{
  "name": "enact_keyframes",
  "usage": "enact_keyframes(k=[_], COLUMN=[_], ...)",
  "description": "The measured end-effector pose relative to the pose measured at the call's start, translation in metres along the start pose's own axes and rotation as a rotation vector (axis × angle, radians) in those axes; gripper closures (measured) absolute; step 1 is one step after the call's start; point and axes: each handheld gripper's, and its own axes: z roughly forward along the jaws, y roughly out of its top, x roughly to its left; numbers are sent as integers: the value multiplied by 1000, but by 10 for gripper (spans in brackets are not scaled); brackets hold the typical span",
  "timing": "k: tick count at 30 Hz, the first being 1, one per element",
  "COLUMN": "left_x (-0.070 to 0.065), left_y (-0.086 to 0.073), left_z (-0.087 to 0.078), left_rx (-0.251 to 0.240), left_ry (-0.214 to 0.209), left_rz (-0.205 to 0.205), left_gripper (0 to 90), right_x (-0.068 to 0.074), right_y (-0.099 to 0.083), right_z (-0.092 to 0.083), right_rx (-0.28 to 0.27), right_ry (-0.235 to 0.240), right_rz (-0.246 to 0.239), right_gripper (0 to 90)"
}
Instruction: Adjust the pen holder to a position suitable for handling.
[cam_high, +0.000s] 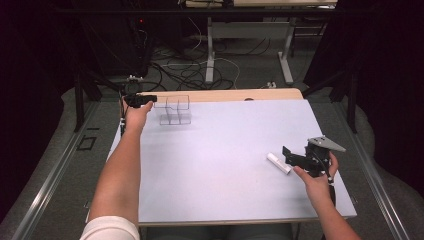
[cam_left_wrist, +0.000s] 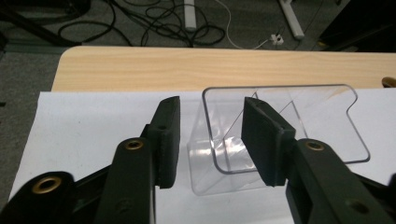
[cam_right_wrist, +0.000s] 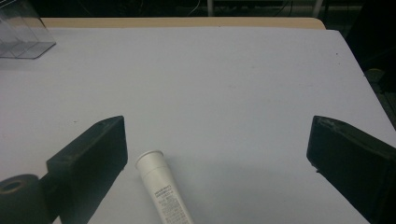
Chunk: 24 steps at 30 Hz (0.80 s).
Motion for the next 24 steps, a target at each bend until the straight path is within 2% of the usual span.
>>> enact_keyframes(k=[2,7,8,11,17,19,24], left_x=[0,2,1,1,0,0,-1], left_y=[0,-1,-1,-2,-3,-3,-4], left_z=[1,5,6,8,14,14,17], left_rx=[4,12,14,32,38,58,69], left_ry=[-3,3,3,4,5,7,13], left_rz=[-10,2,-10,8,6,15,17], left_gripper=[616,645,647,655,678,685,709], right_x=[0,-1,-1,-1,-1,-1,0], right_y=[0,0,0,0,0,0,0], right_z=[0,1,1,1,1,1,1], right_rx=[1,-7,-6,-4,-2,-2,-3], right_ry=[0,4,5,3,7,8,8], right_rz=[2,-2,-4,-3,-3,-3,2], right_gripper=[48,52,53,55,58,59,61])
